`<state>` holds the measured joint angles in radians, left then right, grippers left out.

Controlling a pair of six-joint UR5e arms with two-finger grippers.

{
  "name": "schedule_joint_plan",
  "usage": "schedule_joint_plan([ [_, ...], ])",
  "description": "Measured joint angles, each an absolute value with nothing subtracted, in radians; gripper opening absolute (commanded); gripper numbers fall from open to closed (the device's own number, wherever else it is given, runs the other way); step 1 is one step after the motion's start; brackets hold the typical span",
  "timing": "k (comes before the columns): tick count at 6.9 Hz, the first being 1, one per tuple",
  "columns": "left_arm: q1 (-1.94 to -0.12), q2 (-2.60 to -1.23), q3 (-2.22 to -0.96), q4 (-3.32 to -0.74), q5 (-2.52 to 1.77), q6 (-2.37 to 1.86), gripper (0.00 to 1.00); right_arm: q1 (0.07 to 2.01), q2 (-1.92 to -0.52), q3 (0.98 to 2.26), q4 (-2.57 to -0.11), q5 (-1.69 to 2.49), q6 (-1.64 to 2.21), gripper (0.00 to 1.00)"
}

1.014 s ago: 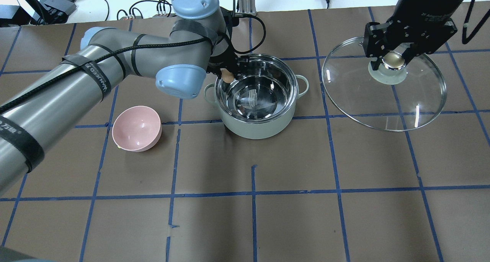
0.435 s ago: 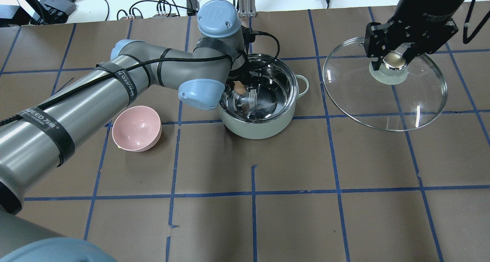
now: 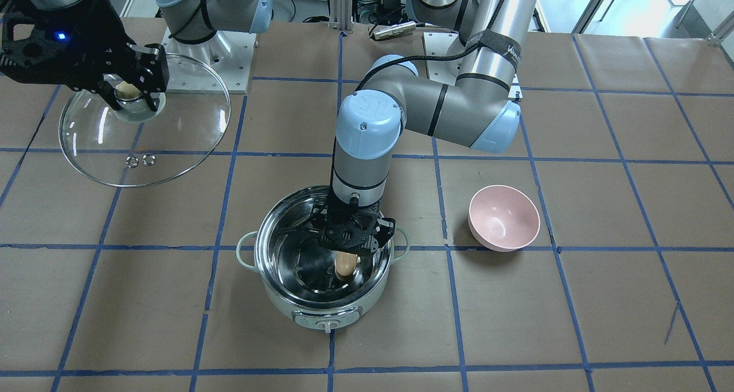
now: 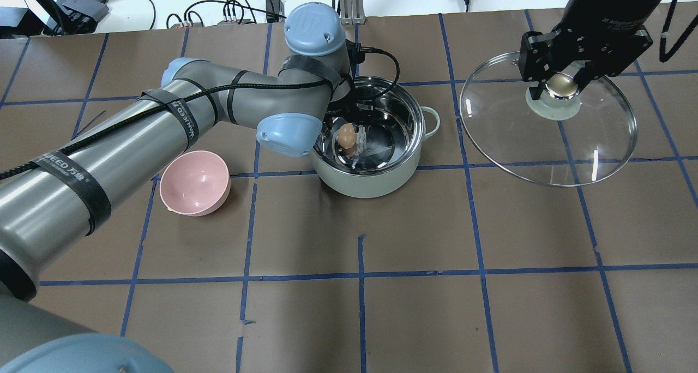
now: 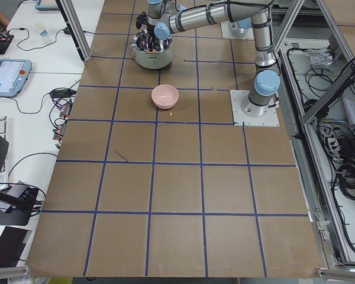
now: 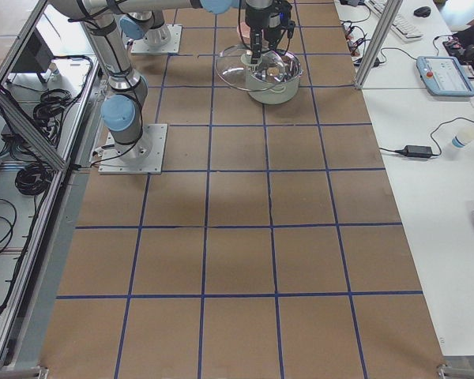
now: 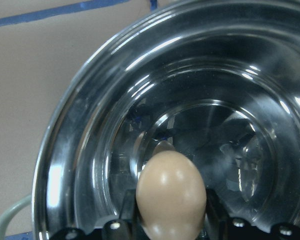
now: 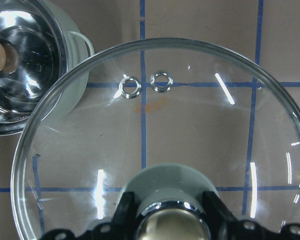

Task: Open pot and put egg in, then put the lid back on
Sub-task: 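Lower the egg into the pot and open the left gripper, then withdraw the left gripper while the right gripper carries the lid over the pot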

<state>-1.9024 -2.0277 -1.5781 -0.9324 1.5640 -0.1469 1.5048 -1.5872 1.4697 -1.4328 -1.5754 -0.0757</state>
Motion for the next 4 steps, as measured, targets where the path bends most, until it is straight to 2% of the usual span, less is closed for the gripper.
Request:
schedule_joint_plan([
  [1, -1.885, -2.008, -1.569, -0.932, 1.564, -0.143, 0.99, 1.505, -1.588, 1.470, -1.433, -1.575, -0.076, 0.04],
  [4, -1.746, -1.872, -1.556, -1.053, 1.554, -0.136, 1.00, 1.509, -1.579, 1.458, -1.437, -1.574, -0.073, 0.04],
])
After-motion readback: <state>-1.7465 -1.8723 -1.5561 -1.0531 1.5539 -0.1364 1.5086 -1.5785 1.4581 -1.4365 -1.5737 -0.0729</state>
